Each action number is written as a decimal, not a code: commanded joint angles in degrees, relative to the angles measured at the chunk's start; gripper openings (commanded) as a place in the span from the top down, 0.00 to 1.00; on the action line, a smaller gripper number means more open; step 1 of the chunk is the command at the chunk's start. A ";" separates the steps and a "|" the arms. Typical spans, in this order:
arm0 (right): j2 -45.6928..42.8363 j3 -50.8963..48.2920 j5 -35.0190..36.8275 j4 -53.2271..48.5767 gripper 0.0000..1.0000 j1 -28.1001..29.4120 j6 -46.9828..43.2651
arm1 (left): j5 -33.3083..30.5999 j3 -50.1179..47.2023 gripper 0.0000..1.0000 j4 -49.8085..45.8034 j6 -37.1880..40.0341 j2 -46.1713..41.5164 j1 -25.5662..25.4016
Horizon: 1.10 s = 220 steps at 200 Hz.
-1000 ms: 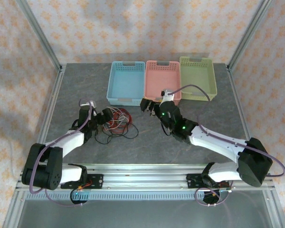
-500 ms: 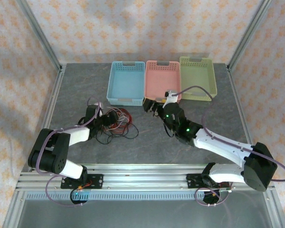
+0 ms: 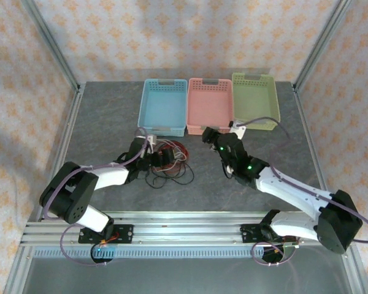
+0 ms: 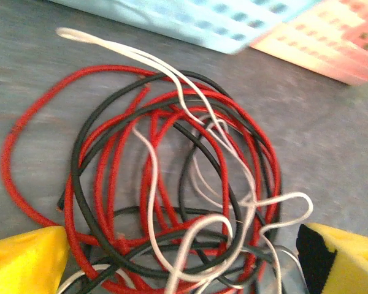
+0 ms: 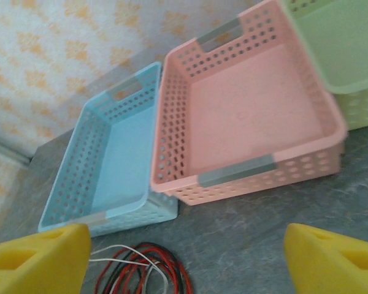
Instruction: Untangle the cables
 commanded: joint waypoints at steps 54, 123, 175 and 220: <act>-5.75 -4.73 -1.07 -7.16 0.24 -2.42 0.99 | 0.82 8.74 0.05 8.73 -7.32 8.98 -11.95; 0.16 -2.33 -14.23 -17.80 0.26 -2.51 -9.47 | -11.80 9.68 0.01 -4.32 -1.99 -1.41 -12.19; 10.15 2.53 -21.86 -20.10 0.38 -3.34 -17.71 | -17.92 5.05 0.01 -8.44 0.99 -12.23 -12.19; 17.14 5.66 -28.24 -17.45 0.46 -8.09 -21.85 | -17.86 3.96 0.01 -8.21 1.92 -14.81 -13.72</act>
